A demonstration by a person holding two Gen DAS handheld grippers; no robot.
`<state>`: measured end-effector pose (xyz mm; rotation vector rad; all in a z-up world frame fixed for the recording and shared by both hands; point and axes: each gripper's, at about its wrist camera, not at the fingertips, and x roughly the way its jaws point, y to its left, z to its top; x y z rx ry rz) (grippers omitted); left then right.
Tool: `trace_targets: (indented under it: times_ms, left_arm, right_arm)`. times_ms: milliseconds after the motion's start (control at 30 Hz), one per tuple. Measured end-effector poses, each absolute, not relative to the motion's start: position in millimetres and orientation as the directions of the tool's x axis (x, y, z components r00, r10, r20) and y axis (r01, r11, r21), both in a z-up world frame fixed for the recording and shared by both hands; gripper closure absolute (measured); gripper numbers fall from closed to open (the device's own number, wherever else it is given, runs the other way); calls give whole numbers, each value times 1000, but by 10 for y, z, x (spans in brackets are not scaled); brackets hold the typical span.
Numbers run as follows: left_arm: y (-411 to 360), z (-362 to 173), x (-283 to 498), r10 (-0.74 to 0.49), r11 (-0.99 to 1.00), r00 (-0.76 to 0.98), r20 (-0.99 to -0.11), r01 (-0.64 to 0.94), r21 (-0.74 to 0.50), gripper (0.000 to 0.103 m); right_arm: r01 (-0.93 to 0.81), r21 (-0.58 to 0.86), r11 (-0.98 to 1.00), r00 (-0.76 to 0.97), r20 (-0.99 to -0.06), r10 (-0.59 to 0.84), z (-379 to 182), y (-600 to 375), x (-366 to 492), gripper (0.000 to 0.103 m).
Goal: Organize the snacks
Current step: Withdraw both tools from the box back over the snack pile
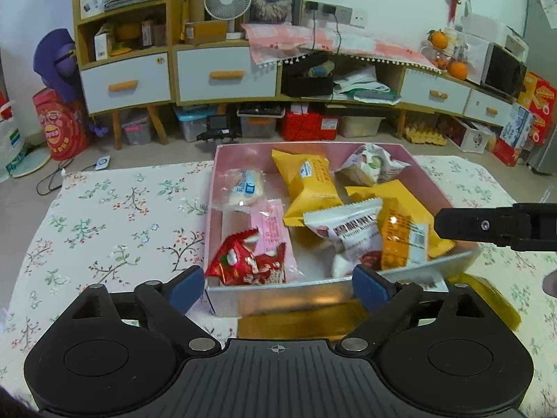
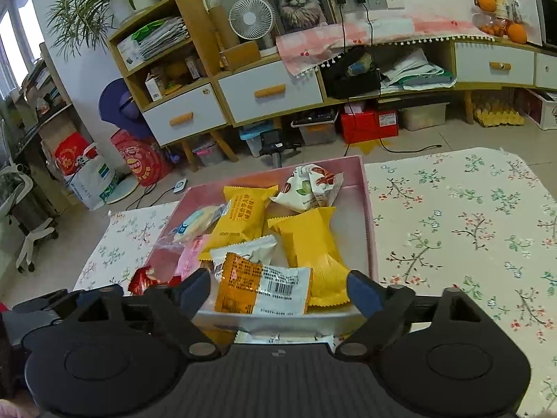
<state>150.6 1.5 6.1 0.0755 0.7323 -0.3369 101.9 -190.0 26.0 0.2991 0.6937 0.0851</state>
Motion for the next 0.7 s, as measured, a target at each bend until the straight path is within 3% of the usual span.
trace_targets:
  times_ms: [200, 400, 700]
  left_arm:
    - [13, 41, 1286, -252, 934, 692, -677, 357, 16, 5]
    - [51, 0, 1095, -281, 924, 675, -682, 383, -2, 5]
    - [64, -297, 783, -389, 871, 651, -652, 491, -29, 4]
  right_arm:
    - [-10, 239, 971, 767, -622, 161, 318, -1869, 908, 30]
    - [-47, 207, 977, 785, -597, 164, 379, -1910, 743, 25]
    - [-63, 130, 989, 786, -604, 130, 198, -1986, 444, 25]
